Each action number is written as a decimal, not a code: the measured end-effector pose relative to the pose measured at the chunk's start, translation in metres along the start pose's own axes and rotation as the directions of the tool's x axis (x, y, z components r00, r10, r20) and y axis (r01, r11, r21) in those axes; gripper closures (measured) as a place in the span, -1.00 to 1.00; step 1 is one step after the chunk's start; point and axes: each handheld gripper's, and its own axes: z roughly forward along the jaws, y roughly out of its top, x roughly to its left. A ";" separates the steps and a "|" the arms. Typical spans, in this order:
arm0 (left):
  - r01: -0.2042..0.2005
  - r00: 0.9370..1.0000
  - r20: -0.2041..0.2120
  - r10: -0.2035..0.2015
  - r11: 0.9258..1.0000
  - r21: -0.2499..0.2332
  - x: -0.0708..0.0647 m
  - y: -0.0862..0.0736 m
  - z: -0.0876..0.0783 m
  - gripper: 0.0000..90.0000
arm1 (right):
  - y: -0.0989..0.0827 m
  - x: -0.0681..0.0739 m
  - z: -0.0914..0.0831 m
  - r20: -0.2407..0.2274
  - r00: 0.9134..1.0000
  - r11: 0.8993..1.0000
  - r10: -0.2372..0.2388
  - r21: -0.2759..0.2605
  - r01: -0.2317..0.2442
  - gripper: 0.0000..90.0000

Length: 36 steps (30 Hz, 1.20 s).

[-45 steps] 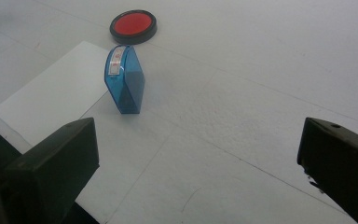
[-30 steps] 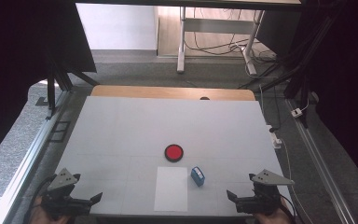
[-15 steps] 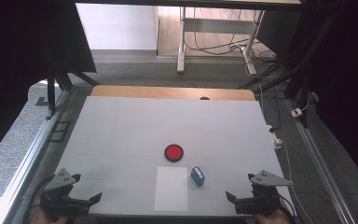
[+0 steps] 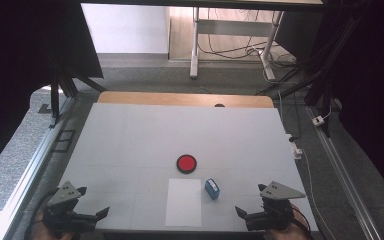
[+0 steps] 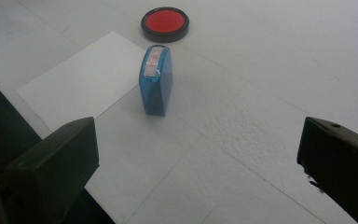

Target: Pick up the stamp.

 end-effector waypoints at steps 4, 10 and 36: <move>-0.003 1.000 0.003 0.003 1.000 0.000 0.000 0.000 0.000 -0.99 | 0.003 0.002 0.004 -0.010 1.000 1.000 -0.014 0.000 0.014 -1.00; -0.009 1.000 0.003 0.009 1.000 -0.003 0.000 0.000 0.000 -1.00 | 0.010 0.006 0.011 -0.020 0.999 0.999 -0.032 0.001 0.032 -1.00; 0.008 1.000 0.014 -0.008 1.000 -0.019 0.002 -0.001 -0.001 -1.00 | 0.038 0.020 0.054 -0.057 0.998 0.998 -0.007 0.062 0.011 -1.00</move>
